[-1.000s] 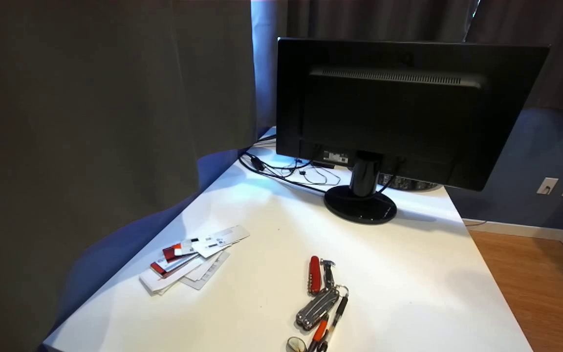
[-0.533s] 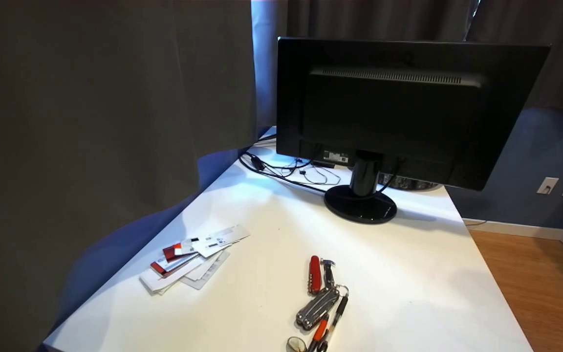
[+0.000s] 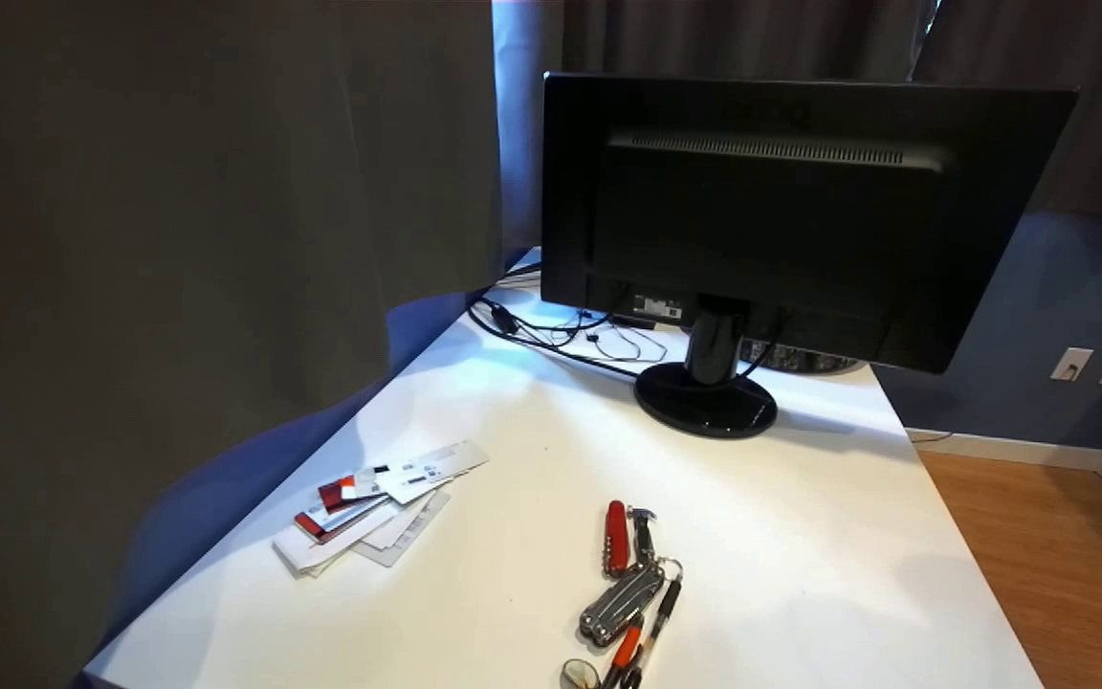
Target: Transfer a sharpie from the open drawer to the desk surface
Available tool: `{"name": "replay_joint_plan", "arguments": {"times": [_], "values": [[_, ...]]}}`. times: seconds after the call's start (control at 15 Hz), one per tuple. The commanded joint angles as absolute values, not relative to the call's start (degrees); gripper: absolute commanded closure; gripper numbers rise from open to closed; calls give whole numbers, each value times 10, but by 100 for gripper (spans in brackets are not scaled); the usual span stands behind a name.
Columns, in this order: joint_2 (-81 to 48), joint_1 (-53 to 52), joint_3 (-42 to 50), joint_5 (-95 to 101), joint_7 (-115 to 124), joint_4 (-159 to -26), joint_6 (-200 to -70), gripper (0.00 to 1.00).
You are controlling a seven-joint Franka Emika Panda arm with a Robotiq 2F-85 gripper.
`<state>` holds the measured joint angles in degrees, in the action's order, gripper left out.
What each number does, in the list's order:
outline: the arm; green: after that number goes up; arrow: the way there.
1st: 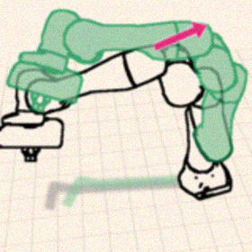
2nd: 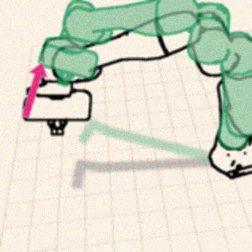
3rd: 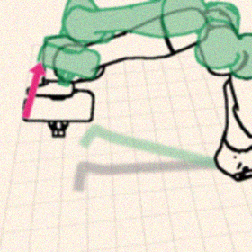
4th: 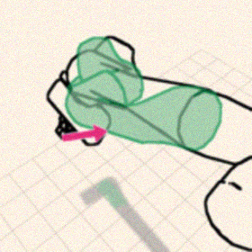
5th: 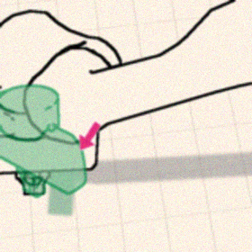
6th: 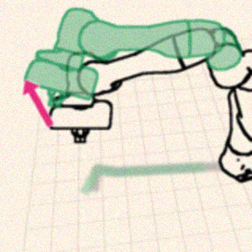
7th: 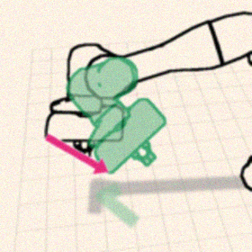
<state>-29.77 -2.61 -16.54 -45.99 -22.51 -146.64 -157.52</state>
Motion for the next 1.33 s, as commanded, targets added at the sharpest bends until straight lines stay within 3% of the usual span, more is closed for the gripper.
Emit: {"name": "replay_joint_plan", "arguments": {"times": [0.0, 0.4, 1.27], "values": [[-398, -7, -218, -545, -270, -1411, -1706, 0], [-526, 0, -247, -543, -273, -1346, -1829, 0], [-570, -2, -243, -540, -266, -1339, -1832, 0]]}}
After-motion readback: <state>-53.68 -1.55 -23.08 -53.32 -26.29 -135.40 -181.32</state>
